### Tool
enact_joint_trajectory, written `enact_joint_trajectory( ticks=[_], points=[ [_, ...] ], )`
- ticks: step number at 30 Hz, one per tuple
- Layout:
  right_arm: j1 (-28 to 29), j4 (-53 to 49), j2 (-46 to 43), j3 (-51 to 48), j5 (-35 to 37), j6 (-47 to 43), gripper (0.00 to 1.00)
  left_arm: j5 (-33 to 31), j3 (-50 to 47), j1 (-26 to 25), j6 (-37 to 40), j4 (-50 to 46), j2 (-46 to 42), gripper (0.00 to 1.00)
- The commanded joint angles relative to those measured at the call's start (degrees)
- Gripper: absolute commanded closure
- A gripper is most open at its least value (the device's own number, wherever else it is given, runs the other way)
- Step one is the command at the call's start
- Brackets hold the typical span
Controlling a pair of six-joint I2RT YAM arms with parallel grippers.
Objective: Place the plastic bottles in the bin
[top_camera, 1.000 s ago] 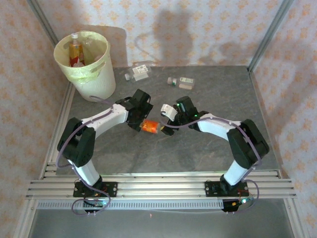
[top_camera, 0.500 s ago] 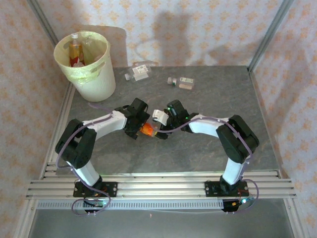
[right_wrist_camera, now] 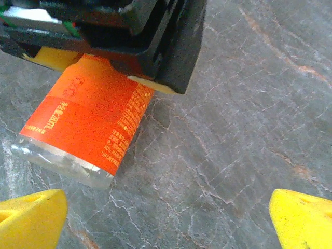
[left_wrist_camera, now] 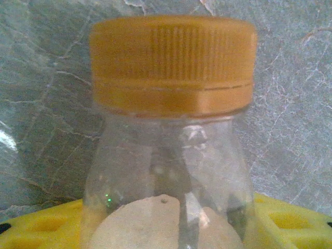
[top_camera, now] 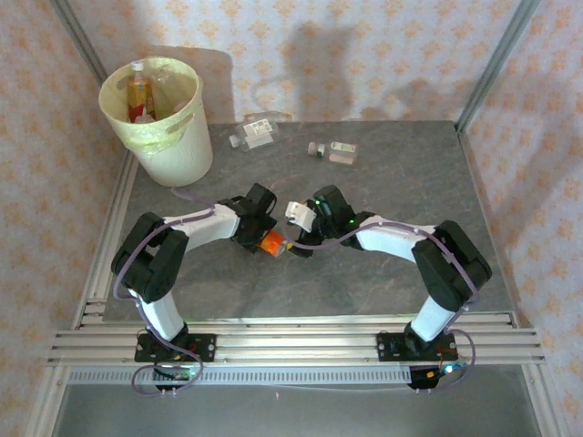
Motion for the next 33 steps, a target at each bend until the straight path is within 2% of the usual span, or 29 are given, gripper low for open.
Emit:
enact_joint_trajectory(
  ticks=[1, 5, 12, 18, 21, 24, 29, 33],
  points=[
    [0.0, 1.9, -3.2, -0.7, 0.5, 0.9, 0.01, -1.2, 0.9, -0.6, 1.8, 3.1, -0.2, 0.39],
    [0.0, 2.3, -5.7, -1.1, 0.6, 1.6, 0.01, -3.5, 1.1, -0.5, 4.1, 2.4, -2.6, 0.44],
    [-0.1, 5.6, -13.2, -3.5, 1.4, 6.6, 0.01, -7.4, 4.3, -0.5, 11.4, 1.6, -6.9, 0.44],
    [-0.3, 10.8, -20.1, -5.0, 9.6, 19.8, 0.01, -14.0, 7.9, 0.6, 21.5, 2.1, -13.3, 0.46],
    [-0.7, 10.9, -22.8, -4.8, 11.9, 25.9, 0.01, -15.3, 10.8, 3.2, 25.1, 2.0, -15.7, 0.45],
    [-1.3, 10.8, -24.7, -4.3, 15.0, 30.9, 0.01, -14.6, 15.8, 8.2, 27.2, 0.9, -16.3, 0.45],
    [-1.8, 10.9, -26.6, -4.8, 19.3, 33.2, 0.01, -11.3, 27.7, 16.6, 31.6, 1.0, -15.3, 0.46],
    [-1.9, 10.6, -26.5, -6.0, 21.0, 32.6, 0.01, -16.7, 40.3, 18.6, 36.3, -5.8, -12.1, 0.46]
  ],
)
